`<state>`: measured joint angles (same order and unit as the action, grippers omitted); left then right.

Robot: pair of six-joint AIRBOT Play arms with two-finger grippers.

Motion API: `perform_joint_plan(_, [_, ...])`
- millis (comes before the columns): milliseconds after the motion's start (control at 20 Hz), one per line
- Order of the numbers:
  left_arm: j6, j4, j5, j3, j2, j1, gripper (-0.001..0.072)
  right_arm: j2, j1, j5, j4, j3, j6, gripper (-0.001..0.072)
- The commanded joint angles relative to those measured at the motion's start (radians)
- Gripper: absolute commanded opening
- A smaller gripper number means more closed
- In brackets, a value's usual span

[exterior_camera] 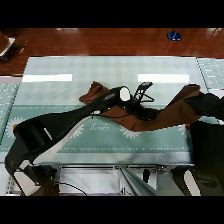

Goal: Fold the shirts.

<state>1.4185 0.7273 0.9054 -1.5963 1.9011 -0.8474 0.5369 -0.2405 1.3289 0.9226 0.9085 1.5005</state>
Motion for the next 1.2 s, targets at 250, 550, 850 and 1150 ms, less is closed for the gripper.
perform_joint_plan(250, [0.098,0.477,0.305,0.155,-0.296,0.42,0.0023,0.091,0.108,-0.08,-0.079,0.0,-0.016,0.0021])
perform_joint_plan(550, [0.094,0.451,0.07,0.647,-0.919,0.725,0.0023,0.539,0.555,-0.439,-0.114,0.148,-0.009,0.0021])
perform_joint_plan(850, [0.098,0.38,0.043,0.924,-1.253,0.747,0.0023,1.079,0.748,-0.42,-0.123,0.563,-0.007,0.0021])
perform_joint_plan(1150, [0.097,0.326,0.017,0.969,-1.252,0.747,0.0024,1.299,0.762,-0.372,-0.155,0.784,0.025,0.0021])
